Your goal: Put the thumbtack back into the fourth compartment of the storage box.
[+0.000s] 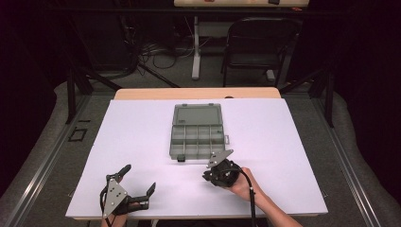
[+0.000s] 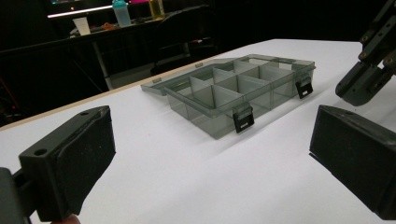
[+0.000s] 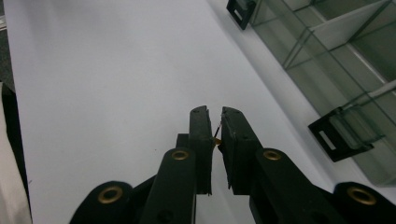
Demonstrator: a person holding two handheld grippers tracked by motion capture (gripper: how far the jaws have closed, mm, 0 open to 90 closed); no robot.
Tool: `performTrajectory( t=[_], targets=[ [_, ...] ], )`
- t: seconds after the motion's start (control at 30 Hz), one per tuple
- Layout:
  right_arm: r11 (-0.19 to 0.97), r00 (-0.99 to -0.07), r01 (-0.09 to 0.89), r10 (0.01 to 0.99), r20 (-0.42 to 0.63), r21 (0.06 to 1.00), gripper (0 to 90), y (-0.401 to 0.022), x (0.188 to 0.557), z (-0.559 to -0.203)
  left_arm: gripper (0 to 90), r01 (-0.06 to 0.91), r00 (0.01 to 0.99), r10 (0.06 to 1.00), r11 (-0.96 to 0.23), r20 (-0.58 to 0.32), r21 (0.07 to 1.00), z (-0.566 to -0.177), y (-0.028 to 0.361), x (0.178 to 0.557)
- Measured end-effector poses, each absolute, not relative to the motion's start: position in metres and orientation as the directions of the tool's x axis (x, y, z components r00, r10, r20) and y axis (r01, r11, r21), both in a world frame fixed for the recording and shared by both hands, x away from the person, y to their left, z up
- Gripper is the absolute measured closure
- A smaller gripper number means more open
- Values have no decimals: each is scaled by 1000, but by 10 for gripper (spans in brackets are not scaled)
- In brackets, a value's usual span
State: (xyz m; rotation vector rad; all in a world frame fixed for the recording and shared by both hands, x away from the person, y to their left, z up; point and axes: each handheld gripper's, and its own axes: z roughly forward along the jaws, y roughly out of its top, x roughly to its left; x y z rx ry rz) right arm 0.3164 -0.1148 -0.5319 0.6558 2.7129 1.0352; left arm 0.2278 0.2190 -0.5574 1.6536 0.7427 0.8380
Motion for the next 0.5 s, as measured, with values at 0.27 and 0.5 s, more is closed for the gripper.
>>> performTrajectory(
  t=[0.27,0.5],
  targets=[
    [637,-875,342,484,-13,691,830,-125,321,-521,1,57,554,818,-222,154,973,-558,219,229],
    [620,-860,343,509,-29,706,830,-133,325,-513,1,58,553,819,-220,152,974,-558,219,229]
  ],
)
